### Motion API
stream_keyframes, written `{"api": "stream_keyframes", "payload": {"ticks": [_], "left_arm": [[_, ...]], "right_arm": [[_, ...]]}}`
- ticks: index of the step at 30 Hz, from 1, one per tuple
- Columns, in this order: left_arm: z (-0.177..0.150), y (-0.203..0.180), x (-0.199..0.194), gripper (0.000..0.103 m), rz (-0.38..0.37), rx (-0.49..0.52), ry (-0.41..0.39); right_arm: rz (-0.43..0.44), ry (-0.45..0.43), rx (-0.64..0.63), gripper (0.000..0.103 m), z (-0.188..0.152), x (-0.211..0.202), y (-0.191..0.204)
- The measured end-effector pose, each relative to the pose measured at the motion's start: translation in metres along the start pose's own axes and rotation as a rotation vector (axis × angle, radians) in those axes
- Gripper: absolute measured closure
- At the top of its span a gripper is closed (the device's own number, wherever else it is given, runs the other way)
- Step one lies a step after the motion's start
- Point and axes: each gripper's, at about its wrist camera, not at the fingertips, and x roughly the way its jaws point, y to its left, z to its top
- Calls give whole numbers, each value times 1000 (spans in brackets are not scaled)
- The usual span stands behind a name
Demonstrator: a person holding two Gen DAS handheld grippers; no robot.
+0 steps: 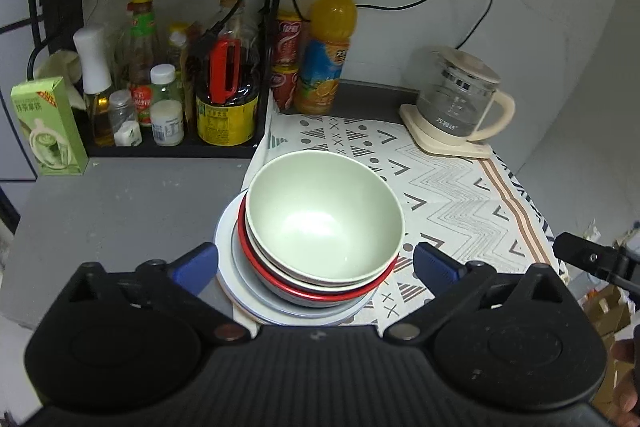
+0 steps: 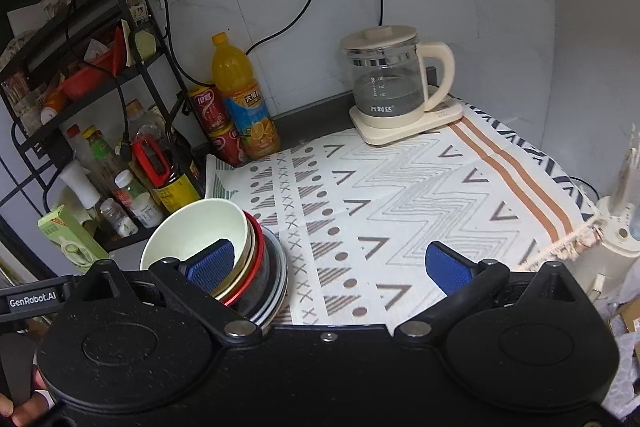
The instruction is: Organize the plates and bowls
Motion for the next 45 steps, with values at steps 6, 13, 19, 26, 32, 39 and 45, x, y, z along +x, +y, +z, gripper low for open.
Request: {"api": "stream_keyframes", "payload": {"ticks": [6, 13, 19, 26, 32, 39, 45], "left_arm": [[-12, 1, -6, 0, -52, 27, 16], [-27, 8, -26, 0, -62, 55, 15], [-43, 24, -47, 1, -56, 63, 21], [-58, 46, -62, 0, -33, 53, 51], [-65, 53, -77, 1, -54, 51, 34], [-65, 54, -101, 0, -78, 54, 50], [-67, 53, -117, 0, -75, 78, 39]], "right_arm": [[-30, -13, 6, 0, -12, -20, 6], [-47, -30, -23, 0, -24, -43, 11], [-27, 4, -21, 0, -43, -53, 15], [-18, 16, 13, 0, -61, -67, 16], [-11, 11, -5, 0, -65, -83, 25], [4, -11, -33, 0, -70, -109, 37], [-1, 3, -45, 0, -76, -117, 47]]}}
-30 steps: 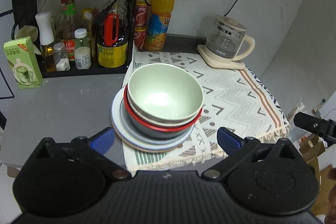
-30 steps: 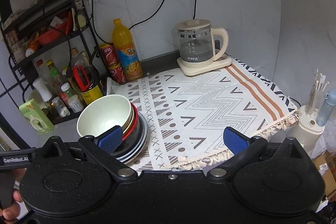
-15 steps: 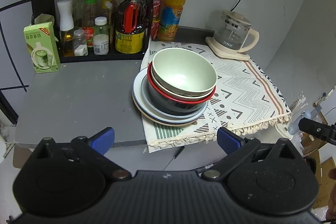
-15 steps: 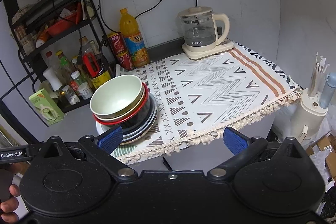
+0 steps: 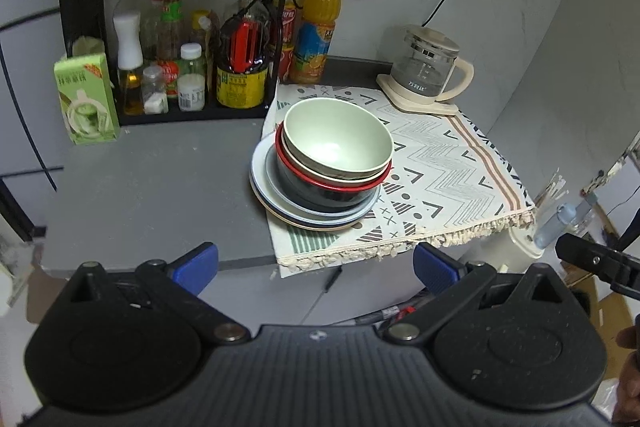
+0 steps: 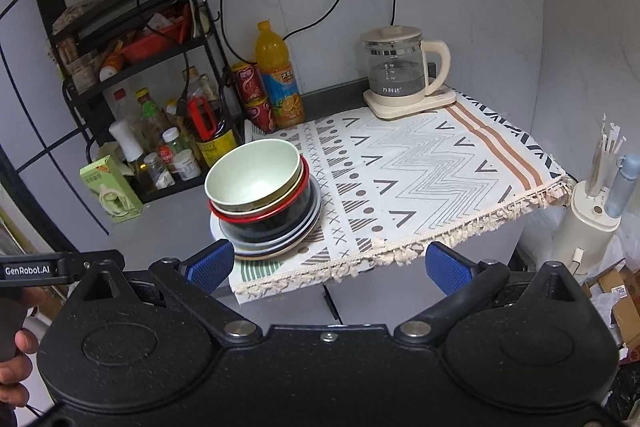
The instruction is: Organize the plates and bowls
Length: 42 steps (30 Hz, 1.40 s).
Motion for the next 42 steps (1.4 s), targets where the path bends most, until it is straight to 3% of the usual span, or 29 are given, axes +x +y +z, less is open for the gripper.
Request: {"api": "stream_keyframes", "payload": {"ticks": [23, 42], "left_arm": [[-9, 24, -5, 0, 18, -32, 15], [-5, 16, 0, 1, 5, -3, 12]], "right_arm": [[10, 15, -41, 0, -4, 6, 17], [-10, 8, -29, 0, -5, 5, 14]]}}
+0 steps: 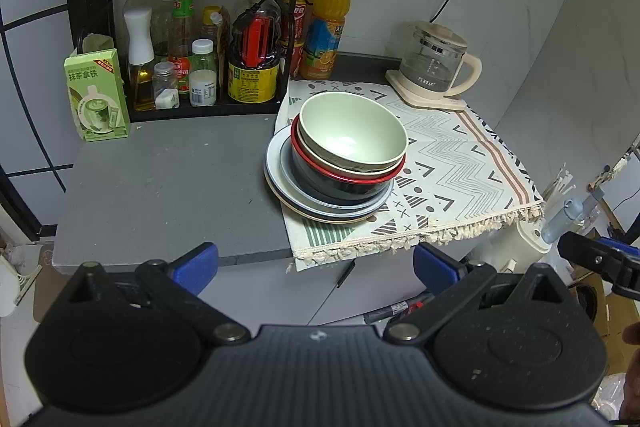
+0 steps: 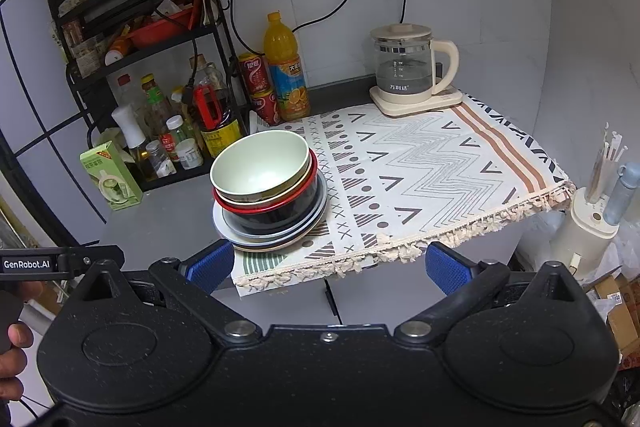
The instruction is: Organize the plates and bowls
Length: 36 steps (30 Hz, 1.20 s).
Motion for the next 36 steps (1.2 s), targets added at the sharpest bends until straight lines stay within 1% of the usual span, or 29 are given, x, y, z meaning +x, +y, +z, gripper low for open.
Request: {"api": "stream_keyframes", "payload": {"ticks": [3, 17, 36], "left_arm": [[1, 0, 0, 0, -10, 0, 2], [3, -1, -3, 1, -9, 46, -21], [5, 4, 3, 1, -34, 76, 4]], "right_arm": [[-3, -1, 3, 0, -1, -1, 1], [-12, -6, 11, 0, 0, -4, 6], [-29, 4, 32, 0, -5, 1, 9]]}}
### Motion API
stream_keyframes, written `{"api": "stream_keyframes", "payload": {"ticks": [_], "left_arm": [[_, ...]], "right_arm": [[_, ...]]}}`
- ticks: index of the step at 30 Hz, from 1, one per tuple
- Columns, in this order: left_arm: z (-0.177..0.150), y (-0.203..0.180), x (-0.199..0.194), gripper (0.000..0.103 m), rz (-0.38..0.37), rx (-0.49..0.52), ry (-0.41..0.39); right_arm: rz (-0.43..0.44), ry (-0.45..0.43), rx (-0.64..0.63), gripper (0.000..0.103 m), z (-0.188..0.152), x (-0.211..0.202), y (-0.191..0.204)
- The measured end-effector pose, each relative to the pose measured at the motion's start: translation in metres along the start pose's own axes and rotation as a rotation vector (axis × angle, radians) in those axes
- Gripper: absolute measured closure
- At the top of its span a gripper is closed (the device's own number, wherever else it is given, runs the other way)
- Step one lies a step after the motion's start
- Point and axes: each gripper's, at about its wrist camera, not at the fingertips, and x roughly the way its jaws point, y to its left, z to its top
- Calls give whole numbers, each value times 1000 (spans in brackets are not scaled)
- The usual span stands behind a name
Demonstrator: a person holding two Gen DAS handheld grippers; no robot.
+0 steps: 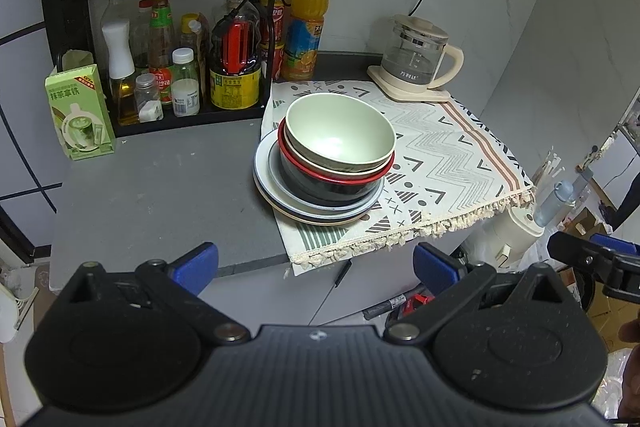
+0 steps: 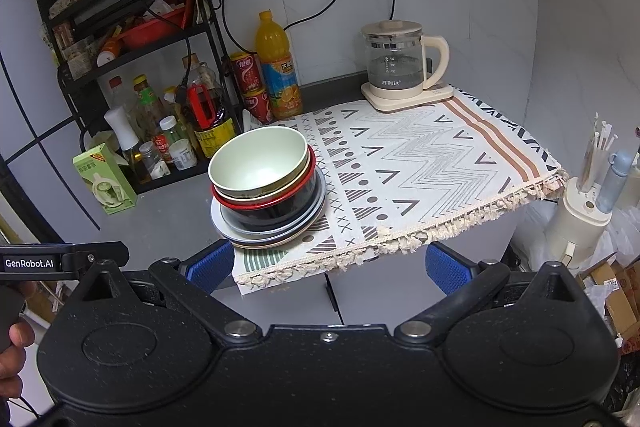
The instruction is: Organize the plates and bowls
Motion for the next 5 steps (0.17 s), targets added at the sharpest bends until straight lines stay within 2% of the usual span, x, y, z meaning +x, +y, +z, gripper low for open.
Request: {"api": "stream_keyframes", "payload": {"ticks": [5], "left_arm": [[0, 1, 3, 1, -3, 7, 4]], "right_arm": [[2, 8, 6, 0, 1, 7, 1]]}}
